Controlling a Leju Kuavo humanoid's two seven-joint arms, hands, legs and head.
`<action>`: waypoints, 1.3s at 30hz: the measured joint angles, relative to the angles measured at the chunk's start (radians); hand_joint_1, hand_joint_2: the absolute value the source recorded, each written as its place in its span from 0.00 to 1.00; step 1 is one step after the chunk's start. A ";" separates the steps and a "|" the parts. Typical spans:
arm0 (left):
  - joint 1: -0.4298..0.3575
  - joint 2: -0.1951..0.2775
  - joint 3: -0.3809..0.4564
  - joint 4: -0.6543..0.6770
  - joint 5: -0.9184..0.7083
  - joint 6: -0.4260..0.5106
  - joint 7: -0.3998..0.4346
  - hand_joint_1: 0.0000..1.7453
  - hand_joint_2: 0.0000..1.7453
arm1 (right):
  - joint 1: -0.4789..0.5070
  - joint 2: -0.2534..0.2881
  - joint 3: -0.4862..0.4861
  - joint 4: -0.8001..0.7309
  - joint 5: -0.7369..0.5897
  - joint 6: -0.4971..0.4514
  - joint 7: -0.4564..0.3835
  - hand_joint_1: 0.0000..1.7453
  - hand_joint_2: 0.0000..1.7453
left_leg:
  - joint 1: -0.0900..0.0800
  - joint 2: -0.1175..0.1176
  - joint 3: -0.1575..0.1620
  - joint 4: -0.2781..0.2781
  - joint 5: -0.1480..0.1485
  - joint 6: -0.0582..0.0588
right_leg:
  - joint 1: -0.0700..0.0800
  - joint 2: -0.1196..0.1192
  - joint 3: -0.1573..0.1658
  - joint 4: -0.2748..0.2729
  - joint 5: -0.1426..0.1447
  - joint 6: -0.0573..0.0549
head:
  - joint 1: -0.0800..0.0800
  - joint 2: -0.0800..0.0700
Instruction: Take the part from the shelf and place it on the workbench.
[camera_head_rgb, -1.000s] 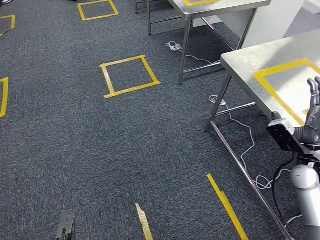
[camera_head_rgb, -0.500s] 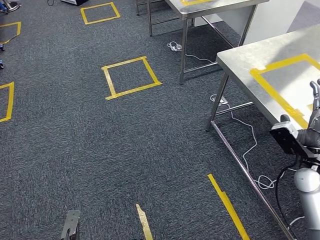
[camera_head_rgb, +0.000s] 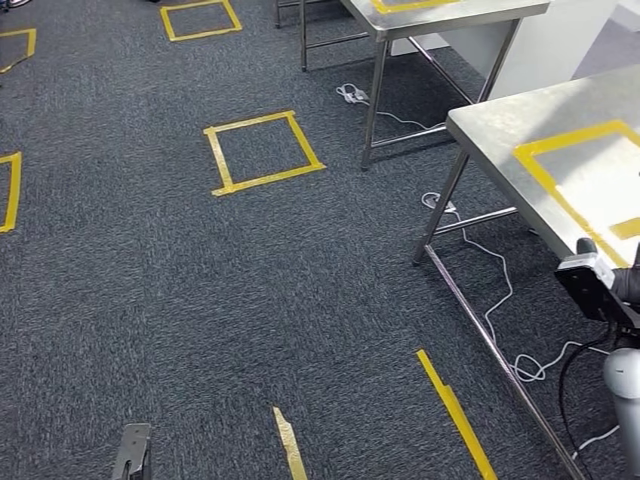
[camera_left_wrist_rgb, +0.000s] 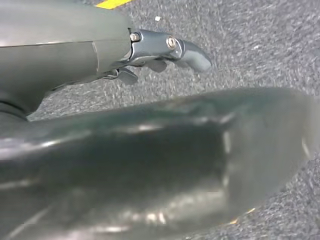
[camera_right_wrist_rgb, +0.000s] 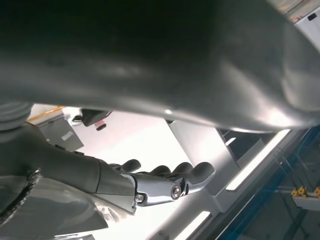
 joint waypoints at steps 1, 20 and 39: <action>0.001 -0.001 0.000 0.000 0.000 0.000 0.000 0.00 0.00 | 0.004 0.000 0.000 0.000 0.000 0.001 0.000 0.00 0.00 | -0.001 0.000 0.000 0.000 0.000 0.001 | 0.000 0.000 -0.018 0.033 -0.004 0.001 | 0.000 0.000; 0.001 -0.005 -0.002 0.000 -0.003 -0.004 0.000 0.00 0.00 | -0.002 -0.002 -0.006 -0.004 -0.007 0.022 0.009 0.00 0.00 | 0.008 0.001 -0.040 0.127 -0.038 -0.045 | 0.003 -0.004 0.132 -0.254 0.133 -0.041 | -0.004 0.000; 0.003 -0.008 -0.007 0.000 0.008 -0.015 -0.010 0.00 0.00 | 0.037 -0.009 -0.028 -0.040 -0.024 0.027 0.016 0.00 0.00 | -0.003 -0.002 0.006 0.007 -0.011 -0.019 | 0.004 0.001 0.115 -0.246 0.131 -0.015 | 0.000 0.000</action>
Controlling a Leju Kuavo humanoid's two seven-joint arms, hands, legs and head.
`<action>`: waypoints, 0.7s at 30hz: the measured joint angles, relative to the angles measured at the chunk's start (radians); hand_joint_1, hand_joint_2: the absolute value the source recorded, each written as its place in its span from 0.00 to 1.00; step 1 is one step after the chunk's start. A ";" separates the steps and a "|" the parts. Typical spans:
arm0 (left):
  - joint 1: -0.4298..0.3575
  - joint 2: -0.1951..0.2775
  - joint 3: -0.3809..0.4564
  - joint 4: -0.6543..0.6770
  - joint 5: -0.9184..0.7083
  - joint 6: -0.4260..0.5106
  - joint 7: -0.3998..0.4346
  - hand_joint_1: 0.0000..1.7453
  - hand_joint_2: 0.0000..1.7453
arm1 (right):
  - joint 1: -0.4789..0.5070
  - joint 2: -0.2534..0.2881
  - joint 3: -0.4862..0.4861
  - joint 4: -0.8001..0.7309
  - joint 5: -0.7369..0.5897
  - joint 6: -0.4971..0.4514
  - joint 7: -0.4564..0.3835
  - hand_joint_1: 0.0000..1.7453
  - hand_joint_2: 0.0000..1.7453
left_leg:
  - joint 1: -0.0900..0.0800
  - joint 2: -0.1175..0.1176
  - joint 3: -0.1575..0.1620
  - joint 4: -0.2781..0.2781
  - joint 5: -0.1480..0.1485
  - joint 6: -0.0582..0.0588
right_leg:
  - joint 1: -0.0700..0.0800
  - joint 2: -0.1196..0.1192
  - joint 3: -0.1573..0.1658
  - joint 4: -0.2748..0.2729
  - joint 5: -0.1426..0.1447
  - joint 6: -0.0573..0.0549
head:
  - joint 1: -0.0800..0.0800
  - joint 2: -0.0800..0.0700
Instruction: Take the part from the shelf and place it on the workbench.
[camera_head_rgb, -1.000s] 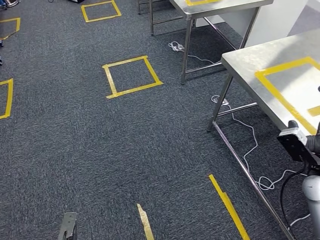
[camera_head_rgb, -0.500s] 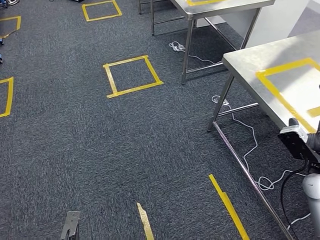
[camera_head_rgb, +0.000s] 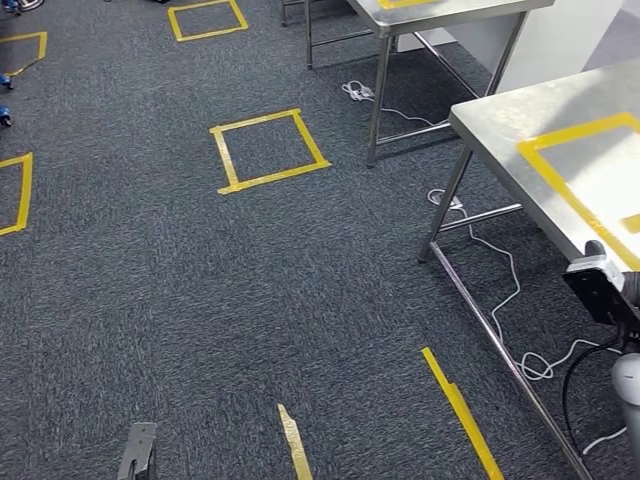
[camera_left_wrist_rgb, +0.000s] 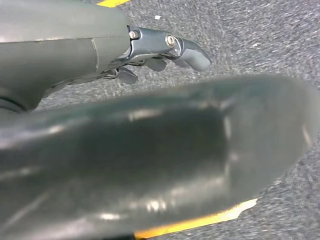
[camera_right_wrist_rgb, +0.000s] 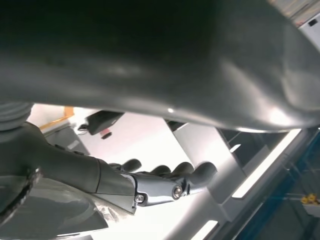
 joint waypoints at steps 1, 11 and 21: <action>0.002 0.000 0.000 0.000 0.000 0.000 0.001 0.00 0.00 | 0.008 -0.001 -0.004 -0.004 -0.001 0.001 0.000 0.00 0.00 | 0.000 0.000 -0.001 0.001 -0.001 -0.004 | -0.001 0.000 -0.001 0.001 0.001 -0.005 | 0.000 0.000; 0.012 0.002 0.000 0.000 -0.001 0.000 0.011 0.00 0.00 | 0.020 -0.002 -0.012 -0.020 0.012 0.012 0.000 0.00 0.00 | 0.004 0.002 -0.066 0.157 -0.046 -0.015 | -0.001 -0.001 0.008 -0.003 0.001 -0.027 | -0.004 0.000; -0.005 0.003 0.000 0.000 -0.006 -0.002 0.022 0.00 0.00 | -0.040 0.000 0.006 0.004 0.055 0.012 0.001 0.00 0.00 | 0.003 0.003 0.009 -0.018 0.008 0.019 | -0.003 -0.001 -0.082 0.168 -0.096 0.010 | 0.001 0.000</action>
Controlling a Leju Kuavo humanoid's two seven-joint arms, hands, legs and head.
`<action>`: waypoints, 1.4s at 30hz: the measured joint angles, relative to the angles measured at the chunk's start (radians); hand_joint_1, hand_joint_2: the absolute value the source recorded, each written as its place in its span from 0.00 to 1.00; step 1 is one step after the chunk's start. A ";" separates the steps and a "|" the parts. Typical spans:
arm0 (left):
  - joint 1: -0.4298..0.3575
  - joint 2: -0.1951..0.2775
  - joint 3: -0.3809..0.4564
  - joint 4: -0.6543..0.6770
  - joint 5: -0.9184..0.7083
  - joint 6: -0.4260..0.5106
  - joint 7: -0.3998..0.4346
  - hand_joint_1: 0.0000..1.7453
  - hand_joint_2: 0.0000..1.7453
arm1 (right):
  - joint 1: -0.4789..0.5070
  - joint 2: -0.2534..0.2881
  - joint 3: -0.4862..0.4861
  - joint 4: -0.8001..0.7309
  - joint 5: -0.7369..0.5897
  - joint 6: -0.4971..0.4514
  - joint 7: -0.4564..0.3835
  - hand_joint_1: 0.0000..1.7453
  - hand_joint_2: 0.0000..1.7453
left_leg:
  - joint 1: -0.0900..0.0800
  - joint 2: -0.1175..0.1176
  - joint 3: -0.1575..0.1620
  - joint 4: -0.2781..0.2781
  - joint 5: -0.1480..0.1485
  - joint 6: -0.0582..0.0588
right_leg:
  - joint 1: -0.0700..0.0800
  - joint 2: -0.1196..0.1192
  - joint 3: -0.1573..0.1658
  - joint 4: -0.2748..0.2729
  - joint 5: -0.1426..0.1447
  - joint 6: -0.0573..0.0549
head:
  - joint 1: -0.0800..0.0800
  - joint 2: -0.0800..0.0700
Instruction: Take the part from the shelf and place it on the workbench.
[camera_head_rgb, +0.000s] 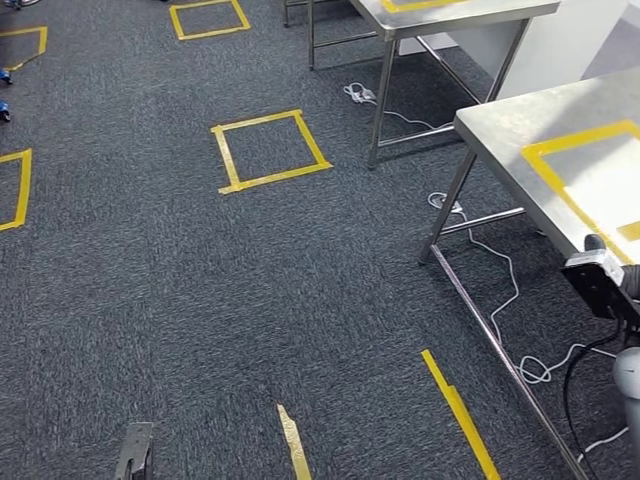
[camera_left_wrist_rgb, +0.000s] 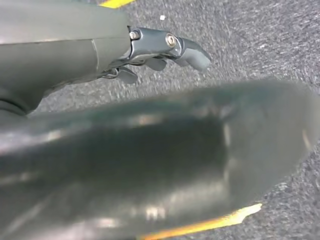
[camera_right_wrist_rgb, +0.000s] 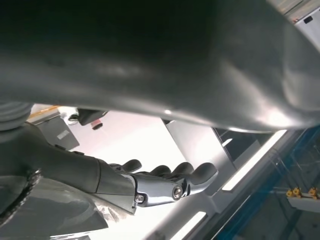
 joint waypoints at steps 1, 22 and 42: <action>-0.001 0.000 0.000 0.000 0.000 0.000 0.001 0.00 0.00 | -0.002 0.001 0.002 0.005 0.001 0.000 0.000 0.00 0.00 | 0.000 0.000 0.000 0.000 0.000 0.000 | -0.001 0.000 -0.031 0.063 -0.022 0.003 | 0.000 0.000; 0.003 0.003 0.000 0.000 0.005 -0.001 0.013 0.00 0.00 | -0.058 0.027 0.049 0.045 0.040 -0.007 0.011 0.00 0.00 | -0.002 -0.001 -0.030 0.074 -0.013 -0.029 | 0.004 -0.001 0.086 -0.173 0.105 -0.038 | -0.003 0.000; -0.001 0.004 0.000 0.000 -0.002 -0.004 0.016 0.00 0.00 | -0.108 0.048 0.099 0.098 0.050 -0.012 0.015 0.00 0.00 | -0.003 -0.002 -0.013 0.010 0.005 -0.030 | -0.004 0.002 0.087 -0.174 0.101 -0.017 | 0.002 0.000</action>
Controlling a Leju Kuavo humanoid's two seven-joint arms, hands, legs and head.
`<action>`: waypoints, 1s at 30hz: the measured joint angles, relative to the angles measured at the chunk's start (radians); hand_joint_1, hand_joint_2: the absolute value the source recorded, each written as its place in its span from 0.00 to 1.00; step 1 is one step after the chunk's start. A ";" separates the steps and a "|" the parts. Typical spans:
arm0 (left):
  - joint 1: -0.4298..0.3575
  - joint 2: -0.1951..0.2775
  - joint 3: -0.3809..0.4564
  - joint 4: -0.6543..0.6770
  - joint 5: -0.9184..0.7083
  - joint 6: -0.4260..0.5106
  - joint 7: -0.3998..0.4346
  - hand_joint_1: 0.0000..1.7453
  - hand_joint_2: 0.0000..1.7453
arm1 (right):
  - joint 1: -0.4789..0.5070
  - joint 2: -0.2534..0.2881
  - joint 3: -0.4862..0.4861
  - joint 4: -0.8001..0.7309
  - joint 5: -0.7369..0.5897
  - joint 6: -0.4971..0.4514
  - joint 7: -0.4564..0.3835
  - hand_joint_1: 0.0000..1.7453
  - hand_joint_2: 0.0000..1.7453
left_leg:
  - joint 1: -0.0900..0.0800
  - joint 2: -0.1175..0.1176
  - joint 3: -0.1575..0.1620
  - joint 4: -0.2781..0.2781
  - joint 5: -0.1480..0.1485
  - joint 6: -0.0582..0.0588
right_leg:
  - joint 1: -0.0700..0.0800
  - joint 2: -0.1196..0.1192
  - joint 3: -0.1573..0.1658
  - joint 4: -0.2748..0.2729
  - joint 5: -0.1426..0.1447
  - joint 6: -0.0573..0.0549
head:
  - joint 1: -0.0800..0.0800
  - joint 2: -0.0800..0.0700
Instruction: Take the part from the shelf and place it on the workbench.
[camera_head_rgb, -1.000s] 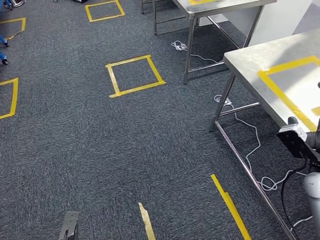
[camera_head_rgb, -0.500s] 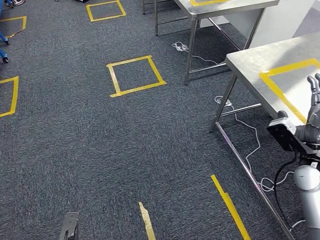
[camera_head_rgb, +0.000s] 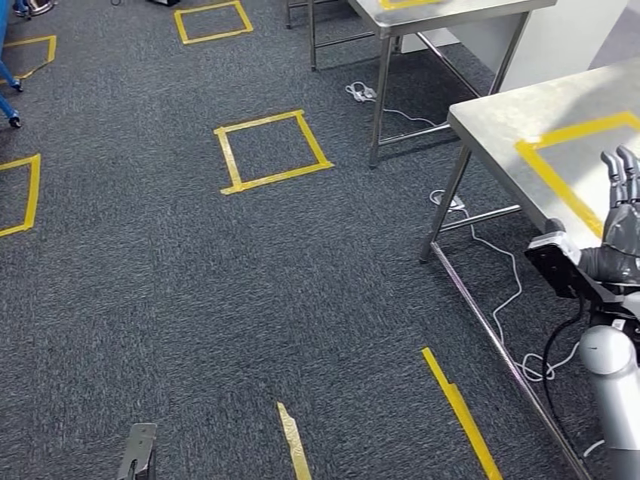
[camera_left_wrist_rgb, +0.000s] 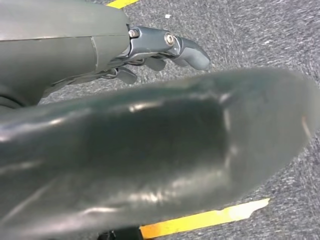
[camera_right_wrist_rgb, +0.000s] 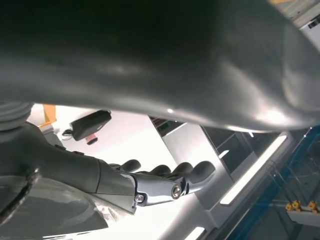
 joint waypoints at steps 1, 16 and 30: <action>0.000 0.001 0.000 0.000 0.000 0.000 0.000 0.00 0.00 | -0.001 0.000 0.001 0.001 -0.002 -0.001 0.000 0.00 0.00 | 0.001 0.000 -0.006 0.017 -0.013 -0.006 | -0.001 -0.001 0.001 -0.001 0.001 -0.006 | -0.001 0.000; 0.000 -0.007 0.000 0.000 -0.001 0.014 0.005 0.00 0.00 | 0.030 -0.005 -0.035 0.008 -0.146 0.021 -0.021 0.00 0.00 | 0.004 0.000 0.000 0.000 -0.002 0.015 | 0.003 0.002 -0.005 0.010 -0.018 0.010 | -0.002 0.000; 0.000 -0.012 -0.001 0.000 -0.009 0.021 0.014 0.00 0.00 | 0.061 -0.022 -0.063 0.012 -0.167 0.028 -0.022 0.00 0.00 | -0.005 0.018 0.004 0.003 -0.009 0.010 | 0.010 -0.017 -0.011 -0.001 0.006 -0.002 | -0.001 0.000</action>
